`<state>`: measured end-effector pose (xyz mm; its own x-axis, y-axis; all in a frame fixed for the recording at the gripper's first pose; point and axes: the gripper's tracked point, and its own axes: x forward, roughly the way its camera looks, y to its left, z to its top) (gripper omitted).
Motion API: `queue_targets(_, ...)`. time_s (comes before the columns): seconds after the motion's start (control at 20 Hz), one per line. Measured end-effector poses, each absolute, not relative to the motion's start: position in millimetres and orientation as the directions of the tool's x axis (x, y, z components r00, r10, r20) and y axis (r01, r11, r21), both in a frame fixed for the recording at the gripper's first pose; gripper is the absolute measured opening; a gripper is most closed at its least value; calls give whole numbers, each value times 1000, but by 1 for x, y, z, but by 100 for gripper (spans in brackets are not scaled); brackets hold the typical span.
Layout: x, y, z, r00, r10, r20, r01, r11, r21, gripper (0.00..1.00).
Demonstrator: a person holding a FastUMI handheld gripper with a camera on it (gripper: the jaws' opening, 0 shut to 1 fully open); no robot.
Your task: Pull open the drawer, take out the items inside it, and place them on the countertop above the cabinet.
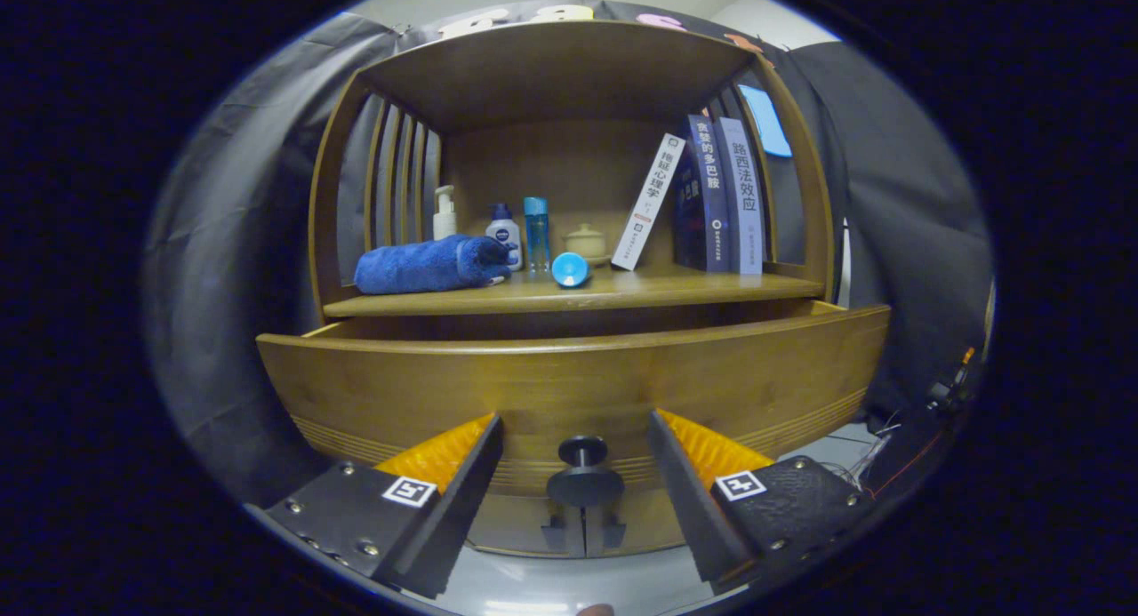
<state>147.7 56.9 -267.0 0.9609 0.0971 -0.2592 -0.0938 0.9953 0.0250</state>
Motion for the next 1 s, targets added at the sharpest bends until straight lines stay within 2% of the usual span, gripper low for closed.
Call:
queue_targets(0.45,192,65,-272,961,89,-262,-87,996,18,98)
queue_targets(1.0,214,69,-273,959,85,-269,-82,996,23,99)
